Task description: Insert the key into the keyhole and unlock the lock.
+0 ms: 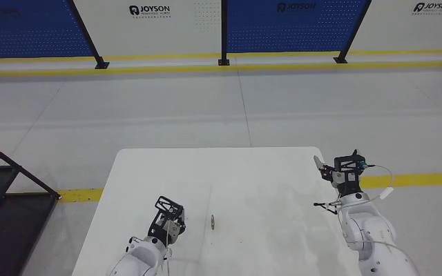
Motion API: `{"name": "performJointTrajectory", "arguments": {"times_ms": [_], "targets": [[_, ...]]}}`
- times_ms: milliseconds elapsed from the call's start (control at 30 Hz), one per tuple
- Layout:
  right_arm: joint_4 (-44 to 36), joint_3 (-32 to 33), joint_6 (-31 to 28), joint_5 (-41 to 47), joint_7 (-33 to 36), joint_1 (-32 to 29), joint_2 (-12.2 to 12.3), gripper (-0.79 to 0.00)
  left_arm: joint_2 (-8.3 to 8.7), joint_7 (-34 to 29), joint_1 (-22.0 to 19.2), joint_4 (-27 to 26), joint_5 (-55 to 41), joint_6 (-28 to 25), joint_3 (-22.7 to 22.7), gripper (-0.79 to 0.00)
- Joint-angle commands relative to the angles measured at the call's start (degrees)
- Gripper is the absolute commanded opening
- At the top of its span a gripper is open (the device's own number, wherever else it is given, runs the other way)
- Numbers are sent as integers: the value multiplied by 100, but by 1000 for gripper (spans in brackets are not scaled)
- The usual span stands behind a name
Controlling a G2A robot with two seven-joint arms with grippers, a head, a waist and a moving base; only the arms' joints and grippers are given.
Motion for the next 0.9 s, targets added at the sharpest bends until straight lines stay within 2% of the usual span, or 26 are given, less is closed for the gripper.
{"name": "performJointTrajectory", "arguments": {"times_ms": [0,67,167,267,367,500,700,867], "targets": [[0,0,0,0,0,0,0,0,26,706,124,70,-468,-517,-212,-785],[0,0,0,0,0,0,0,0,47,1285,186,185,-870,-993,-399,-785],[0,0,0,0,0,0,0,0,96,2218,184,472,-1122,-1985,-638,-785],[30,-44,59,-188,107,17,-1,0,109,3039,87,828,-1247,-2466,-721,-785],[8,-339,190,-554,213,-62,-28,0,111,3601,-68,1194,-1423,-2891,-700,-785],[-138,-895,317,-1314,156,-464,-63,0,120,3843,-304,1613,-1491,-3156,-718,-785],[-290,-1949,245,-2375,-22,-1143,-112,0,120,3843,-304,1613,-1491,-3156,-718,-785],[-196,-2743,233,-2831,-32,-1229,-185,0,120,3843,-304,1613,-1491,-3156,-718,-785]]}}
